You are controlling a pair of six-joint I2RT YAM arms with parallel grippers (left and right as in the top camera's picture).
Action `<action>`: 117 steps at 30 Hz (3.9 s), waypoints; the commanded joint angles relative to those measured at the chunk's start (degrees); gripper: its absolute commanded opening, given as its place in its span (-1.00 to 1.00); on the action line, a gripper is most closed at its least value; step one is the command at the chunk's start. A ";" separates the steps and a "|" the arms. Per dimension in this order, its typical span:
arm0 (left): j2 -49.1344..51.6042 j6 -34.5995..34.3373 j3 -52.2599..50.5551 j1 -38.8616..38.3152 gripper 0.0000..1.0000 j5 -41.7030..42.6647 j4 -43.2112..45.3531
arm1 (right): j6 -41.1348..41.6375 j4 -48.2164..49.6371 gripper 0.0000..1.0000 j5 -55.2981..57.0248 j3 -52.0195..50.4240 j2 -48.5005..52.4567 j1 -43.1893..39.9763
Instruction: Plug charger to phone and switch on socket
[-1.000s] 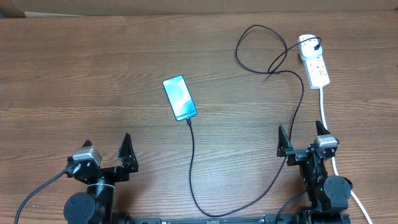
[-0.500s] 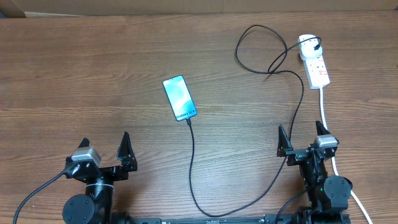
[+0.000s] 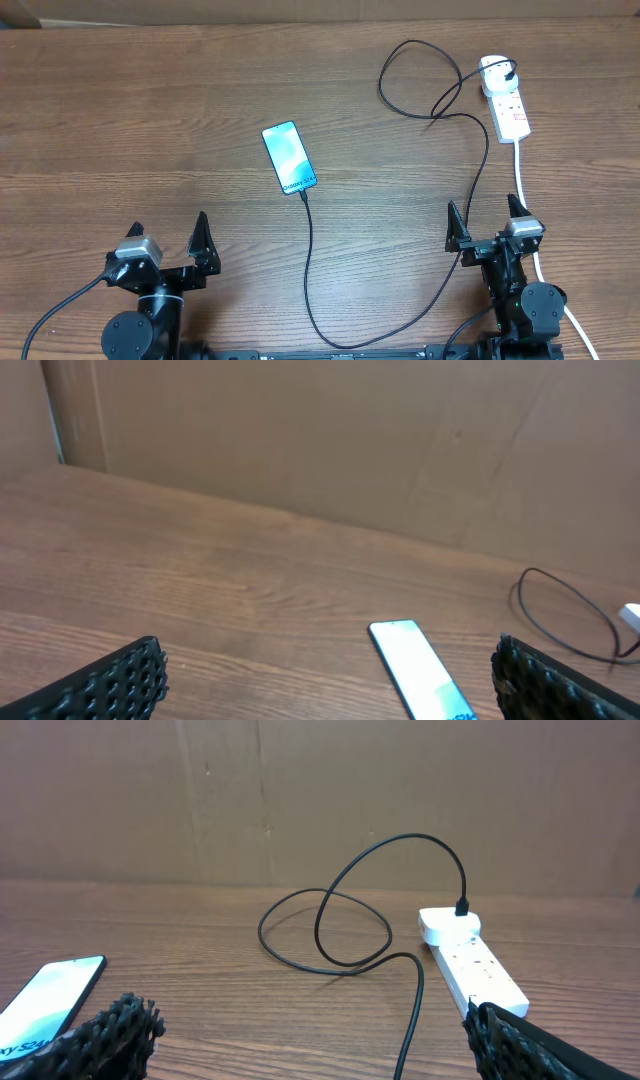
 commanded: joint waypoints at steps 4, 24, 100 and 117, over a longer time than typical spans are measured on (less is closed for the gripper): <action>-0.81 1.33 -4.70 0.28 0.99 -1.42 5.27 | 0.39 0.28 1.00 0.55 -0.59 -0.37 -0.09; -0.83 5.38 -17.64 0.28 0.99 -1.46 27.41 | 0.39 0.28 1.00 0.55 -0.59 -0.37 -0.09; -0.81 14.38 -21.20 0.24 0.99 -6.58 23.04 | 0.39 0.31 0.99 0.55 -0.59 -0.37 -0.09; -0.81 14.38 -21.20 0.24 0.99 -6.58 23.04 | 0.39 0.31 1.00 0.55 -0.59 -0.37 -0.09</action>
